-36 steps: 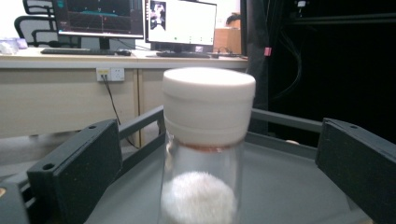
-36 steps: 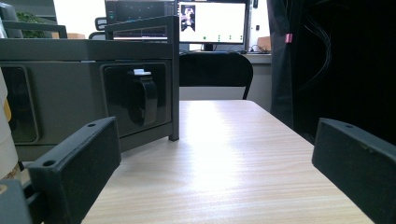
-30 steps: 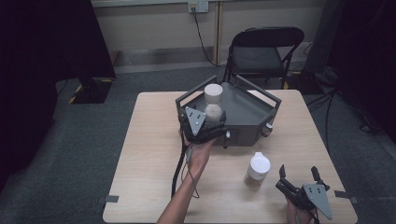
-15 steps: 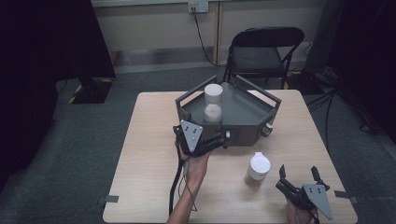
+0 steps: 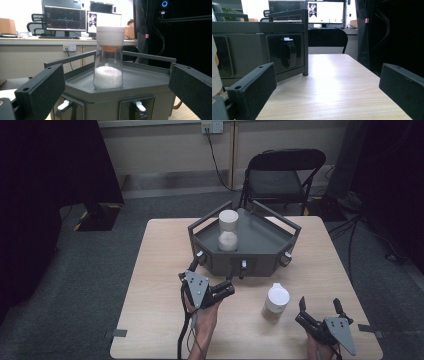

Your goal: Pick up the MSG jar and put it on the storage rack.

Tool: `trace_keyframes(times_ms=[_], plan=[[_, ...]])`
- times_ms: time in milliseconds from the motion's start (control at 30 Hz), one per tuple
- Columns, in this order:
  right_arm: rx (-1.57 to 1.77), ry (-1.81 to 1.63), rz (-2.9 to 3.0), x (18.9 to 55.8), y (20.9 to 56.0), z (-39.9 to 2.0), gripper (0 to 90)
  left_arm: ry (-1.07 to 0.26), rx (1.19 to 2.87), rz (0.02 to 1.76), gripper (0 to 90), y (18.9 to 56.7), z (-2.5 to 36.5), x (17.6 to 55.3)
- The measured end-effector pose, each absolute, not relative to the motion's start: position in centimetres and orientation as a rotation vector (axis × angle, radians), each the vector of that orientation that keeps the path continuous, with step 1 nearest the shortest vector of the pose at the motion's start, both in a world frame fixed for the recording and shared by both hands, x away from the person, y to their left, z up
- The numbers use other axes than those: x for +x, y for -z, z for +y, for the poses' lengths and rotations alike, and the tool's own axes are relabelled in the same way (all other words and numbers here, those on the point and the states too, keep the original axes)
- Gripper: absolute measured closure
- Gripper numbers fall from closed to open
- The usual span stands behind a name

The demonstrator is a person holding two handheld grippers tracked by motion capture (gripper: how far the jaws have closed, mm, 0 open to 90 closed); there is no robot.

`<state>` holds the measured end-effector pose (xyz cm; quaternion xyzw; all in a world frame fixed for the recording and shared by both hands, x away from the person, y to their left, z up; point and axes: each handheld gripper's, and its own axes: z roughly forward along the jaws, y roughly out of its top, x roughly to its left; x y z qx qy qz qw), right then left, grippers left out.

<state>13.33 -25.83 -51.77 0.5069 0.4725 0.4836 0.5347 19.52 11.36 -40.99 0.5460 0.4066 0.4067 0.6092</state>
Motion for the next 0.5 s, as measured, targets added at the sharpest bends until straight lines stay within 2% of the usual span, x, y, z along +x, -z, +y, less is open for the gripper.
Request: trace_keyframes(times_ms=[500], plan=[[1.206,-1.149,1.127,13.3,51.8,-25.8,0.3,-0.932,1.281,0.986,0.3,45.3,13.2,17.1]])
